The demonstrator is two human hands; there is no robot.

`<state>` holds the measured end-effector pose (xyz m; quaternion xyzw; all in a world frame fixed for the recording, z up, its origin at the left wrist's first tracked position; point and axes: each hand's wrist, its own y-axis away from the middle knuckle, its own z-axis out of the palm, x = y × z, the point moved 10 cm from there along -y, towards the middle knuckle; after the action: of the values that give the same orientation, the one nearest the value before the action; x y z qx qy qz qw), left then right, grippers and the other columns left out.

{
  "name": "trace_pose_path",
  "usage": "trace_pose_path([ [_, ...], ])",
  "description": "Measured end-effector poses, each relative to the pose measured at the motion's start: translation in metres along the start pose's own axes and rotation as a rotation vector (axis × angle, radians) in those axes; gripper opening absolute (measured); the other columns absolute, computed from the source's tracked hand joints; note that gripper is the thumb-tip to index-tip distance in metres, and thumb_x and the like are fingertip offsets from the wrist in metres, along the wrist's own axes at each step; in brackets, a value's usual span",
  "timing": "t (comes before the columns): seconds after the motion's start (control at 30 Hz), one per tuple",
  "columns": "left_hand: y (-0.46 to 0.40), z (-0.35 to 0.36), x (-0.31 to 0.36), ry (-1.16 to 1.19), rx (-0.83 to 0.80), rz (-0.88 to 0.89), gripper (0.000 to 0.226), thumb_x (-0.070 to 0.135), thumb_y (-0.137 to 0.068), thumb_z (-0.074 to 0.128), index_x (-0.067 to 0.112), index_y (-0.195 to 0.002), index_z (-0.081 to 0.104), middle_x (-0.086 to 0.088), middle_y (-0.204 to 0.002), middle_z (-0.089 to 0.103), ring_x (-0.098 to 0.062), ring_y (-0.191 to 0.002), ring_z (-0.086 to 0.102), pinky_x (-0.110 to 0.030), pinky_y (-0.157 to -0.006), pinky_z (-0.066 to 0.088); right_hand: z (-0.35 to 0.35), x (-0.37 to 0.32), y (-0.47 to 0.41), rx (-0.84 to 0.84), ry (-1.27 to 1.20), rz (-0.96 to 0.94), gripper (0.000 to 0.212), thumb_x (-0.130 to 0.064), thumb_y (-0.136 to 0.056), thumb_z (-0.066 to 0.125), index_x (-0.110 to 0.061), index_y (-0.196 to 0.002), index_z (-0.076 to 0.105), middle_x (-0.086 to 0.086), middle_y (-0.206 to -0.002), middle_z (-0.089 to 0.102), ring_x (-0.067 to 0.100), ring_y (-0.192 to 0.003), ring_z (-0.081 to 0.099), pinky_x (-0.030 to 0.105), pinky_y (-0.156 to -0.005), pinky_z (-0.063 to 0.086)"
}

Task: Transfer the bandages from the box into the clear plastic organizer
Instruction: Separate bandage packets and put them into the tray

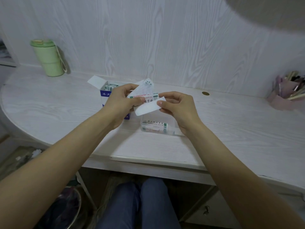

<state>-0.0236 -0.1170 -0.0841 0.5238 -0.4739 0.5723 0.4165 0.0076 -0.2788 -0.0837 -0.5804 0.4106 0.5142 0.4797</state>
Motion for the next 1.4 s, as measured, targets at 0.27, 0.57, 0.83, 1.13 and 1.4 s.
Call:
trace_pose_path([
  [0.27, -0.003, 0.002, -0.004, 0.097, 0.019, -0.02, 0.025, -0.007, -0.086, 0.06, 0.008, -0.106, 0.061, -0.004, -0.104, 0.065, -0.016, -0.092, 0.066, -0.021, -0.074, 0.057, -0.031, -0.003, 0.003, 0.113, 0.07, 0.018, 0.007, -0.006, -0.085, 0.068, -0.012, -0.083, 0.067, -0.001, -0.066, 0.067, 0.009, -0.053, 0.066, 0.013, -0.047, 0.043],
  [0.57, -0.005, 0.052, -0.005, 0.09, -0.059, -0.013, 0.024, -0.008, -0.085, 0.06, 0.001, -0.107, 0.06, -0.011, -0.107, 0.062, -0.022, -0.094, 0.065, -0.024, -0.076, 0.058, -0.09, 0.002, 0.009, 0.132, 0.215, -0.01, 0.017, 0.005, -0.08, 0.068, -0.008, -0.091, 0.069, 0.006, -0.079, 0.062, 0.01, -0.07, 0.063, 0.021, -0.075, 0.056],
  [0.83, -0.01, 0.074, -0.009, 0.071, -0.083, -0.024, 0.023, -0.007, -0.084, 0.062, 0.004, -0.104, 0.061, -0.013, -0.109, 0.062, -0.025, -0.099, 0.065, -0.025, -0.078, 0.057, -0.117, 0.016, 0.009, 0.171, 0.584, 0.028, 0.009, 0.001, -0.078, 0.069, -0.008, -0.079, 0.073, -0.003, -0.065, 0.058, 0.007, -0.057, 0.057, 0.028, -0.074, 0.058],
  [1.13, -0.01, 0.079, -0.011, 0.042, -0.133, -0.032, 0.021, -0.007, -0.083, 0.063, 0.011, -0.094, 0.063, -0.014, -0.111, 0.063, -0.025, -0.099, 0.065, -0.025, -0.078, 0.057, -0.083, 0.021, 0.001, 0.017, 1.177, -0.01, 0.017, -0.006, -0.081, 0.062, -0.02, -0.085, 0.072, -0.002, -0.089, 0.068, 0.018, -0.091, 0.059, 0.029, -0.069, 0.046],
  [1.4, -0.011, 0.074, -0.01, 0.048, -0.125, -0.037, 0.024, -0.007, -0.083, 0.063, 0.005, -0.105, 0.061, -0.013, -0.112, 0.062, -0.026, -0.101, 0.065, -0.027, -0.081, 0.057, -0.075, 0.023, -0.003, -0.056, 1.3, 0.046, 0.021, -0.004, -0.075, 0.064, -0.022, -0.08, 0.073, 0.001, -0.087, 0.071, 0.021, -0.085, 0.062, 0.025, -0.062, 0.041],
])
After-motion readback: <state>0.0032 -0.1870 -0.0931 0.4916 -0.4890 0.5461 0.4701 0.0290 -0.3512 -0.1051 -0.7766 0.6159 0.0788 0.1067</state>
